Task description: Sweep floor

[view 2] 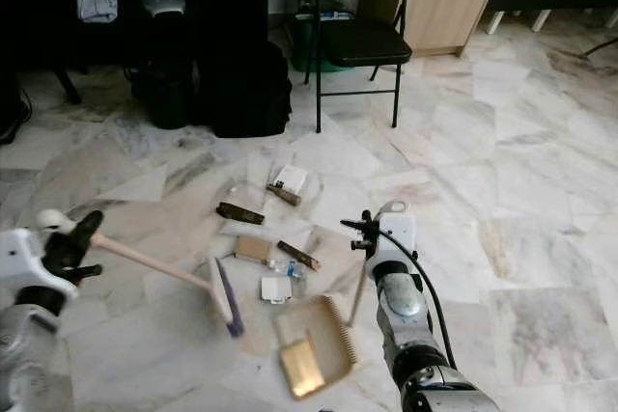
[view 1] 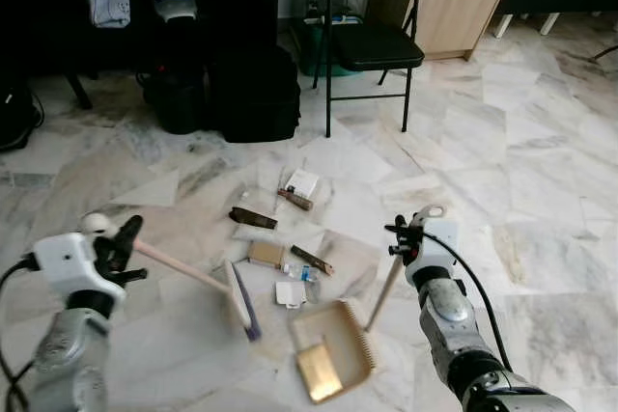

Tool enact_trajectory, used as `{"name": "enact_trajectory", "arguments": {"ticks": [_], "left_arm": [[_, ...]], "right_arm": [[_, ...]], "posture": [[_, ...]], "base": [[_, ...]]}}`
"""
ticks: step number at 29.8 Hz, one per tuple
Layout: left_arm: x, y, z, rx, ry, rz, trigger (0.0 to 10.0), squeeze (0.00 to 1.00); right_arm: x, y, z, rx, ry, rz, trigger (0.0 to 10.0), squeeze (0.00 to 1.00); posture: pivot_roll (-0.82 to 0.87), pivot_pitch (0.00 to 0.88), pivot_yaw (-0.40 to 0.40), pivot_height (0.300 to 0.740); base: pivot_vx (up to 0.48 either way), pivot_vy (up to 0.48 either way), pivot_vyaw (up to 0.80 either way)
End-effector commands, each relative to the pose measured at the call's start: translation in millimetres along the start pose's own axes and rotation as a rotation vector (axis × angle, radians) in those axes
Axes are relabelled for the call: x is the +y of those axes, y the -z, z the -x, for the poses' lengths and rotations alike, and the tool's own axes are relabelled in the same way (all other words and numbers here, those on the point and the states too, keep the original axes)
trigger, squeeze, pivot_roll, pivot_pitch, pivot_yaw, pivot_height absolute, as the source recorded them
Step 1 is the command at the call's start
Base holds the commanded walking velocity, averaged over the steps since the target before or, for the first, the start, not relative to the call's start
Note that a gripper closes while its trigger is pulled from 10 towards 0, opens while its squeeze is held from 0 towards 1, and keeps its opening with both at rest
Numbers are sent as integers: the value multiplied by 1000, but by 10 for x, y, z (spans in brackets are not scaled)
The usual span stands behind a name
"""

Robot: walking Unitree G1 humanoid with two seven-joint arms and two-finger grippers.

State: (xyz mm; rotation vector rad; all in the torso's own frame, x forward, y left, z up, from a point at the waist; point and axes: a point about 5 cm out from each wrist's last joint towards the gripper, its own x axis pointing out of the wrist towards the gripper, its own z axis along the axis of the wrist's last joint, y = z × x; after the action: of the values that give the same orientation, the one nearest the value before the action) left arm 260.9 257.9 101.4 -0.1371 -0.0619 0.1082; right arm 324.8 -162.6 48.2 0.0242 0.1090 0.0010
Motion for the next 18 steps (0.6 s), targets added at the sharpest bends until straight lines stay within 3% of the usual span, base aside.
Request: {"name": "enact_trajectory", "arguments": {"ticks": [1, 5, 12, 18], "left_arm": [[-36, -16, -26, -27, -1, -18, 10000, 0], [-100, 14, -52, -26, 4, -24, 10000, 0], [-60, -64, -84, -97, -62, -35, 10000, 0], [-143, -140, -143, -107, -10, 122, 10000, 0]], "right_arm": [[0, -90, -49, -32, 3, -47, 10000, 0], [-21, -72, -42, -23, 8, -73, 10000, 0], [-33, -37, -16, -19, 1, -92, 10000, 0], [-31, -40, -19, -20, -7, -99, 10000, 0]], "posture": [[14, 101, -67, 740], [14, 101, -67, 740], [11, 102, -62, 740], [15, 95, -59, 740]], "base": [[0, 0, 0], [0, 0, 0], [0, 0, 0], [0, 0, 0]]}}
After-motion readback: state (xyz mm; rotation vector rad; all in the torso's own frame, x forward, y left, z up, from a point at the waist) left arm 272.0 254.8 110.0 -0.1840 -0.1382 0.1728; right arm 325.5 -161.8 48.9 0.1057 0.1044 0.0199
